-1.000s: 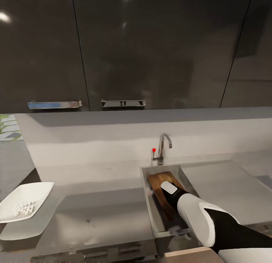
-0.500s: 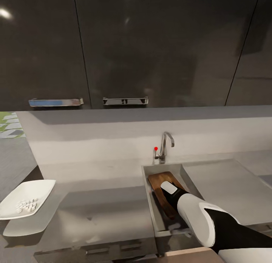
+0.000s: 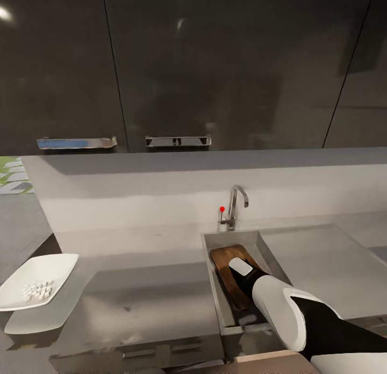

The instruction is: In the kitchen, take the Vidalia onion out of the sink, dice it on the chopping board with the paring knife, put the diced onion into the bowl on the countertop, then place both the paring knife and the chopping board into the sink.

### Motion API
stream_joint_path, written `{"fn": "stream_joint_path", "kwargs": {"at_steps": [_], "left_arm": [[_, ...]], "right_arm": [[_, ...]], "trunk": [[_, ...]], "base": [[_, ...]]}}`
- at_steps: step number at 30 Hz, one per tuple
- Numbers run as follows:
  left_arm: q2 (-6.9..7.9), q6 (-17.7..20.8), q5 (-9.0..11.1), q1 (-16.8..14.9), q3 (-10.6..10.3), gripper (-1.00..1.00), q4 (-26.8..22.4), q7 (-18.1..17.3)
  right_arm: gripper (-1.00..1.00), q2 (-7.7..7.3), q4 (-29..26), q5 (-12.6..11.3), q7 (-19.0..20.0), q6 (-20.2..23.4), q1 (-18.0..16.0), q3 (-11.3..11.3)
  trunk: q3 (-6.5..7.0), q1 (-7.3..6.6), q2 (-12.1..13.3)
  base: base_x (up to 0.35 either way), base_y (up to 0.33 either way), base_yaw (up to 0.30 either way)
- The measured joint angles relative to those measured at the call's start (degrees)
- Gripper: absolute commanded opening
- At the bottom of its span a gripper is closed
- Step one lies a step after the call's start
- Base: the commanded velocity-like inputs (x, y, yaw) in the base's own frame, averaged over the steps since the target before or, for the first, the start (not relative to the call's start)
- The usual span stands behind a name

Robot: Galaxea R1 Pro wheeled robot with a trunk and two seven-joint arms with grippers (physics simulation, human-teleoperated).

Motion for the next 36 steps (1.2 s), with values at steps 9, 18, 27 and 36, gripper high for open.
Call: {"fn": "stream_joint_path", "kwargs": {"at_steps": [9,18,27,36], "left_arm": [[0.08,0.0,0.0,0.0,0.0,1.00,0.0,0.0],[0.09,0.1,0.0,0.0,0.0,1.00,0.0,0.0],[0.09,0.1,0.0,0.0,0.0,1.00,0.0,0.0],[0.03,0.0,0.0,0.0,0.0,1.00,0.0,-0.1]], "right_arm": [[-1.00,0.00,-0.1,0.0,0.0,1.6,0.0,0.0],[1.00,0.00,-0.3,-3.7,0.0,3.0,0.0,0.0],[1.00,0.00,-1.1,-4.4,0.0,3.7,0.0,0.2],[1.00,-0.01,-5.6,3.4,4.9,7.7,0.0,6.2]], "trunk": [[-0.78,0.00,0.0],[-0.87,0.00,0.0],[-0.87,0.00,0.0],[-0.87,0.00,0.0]], "base": [[0.000,0.000,0.000],[0.000,0.000,0.000],[0.000,0.000,0.000],[0.000,0.000,0.000]]}}
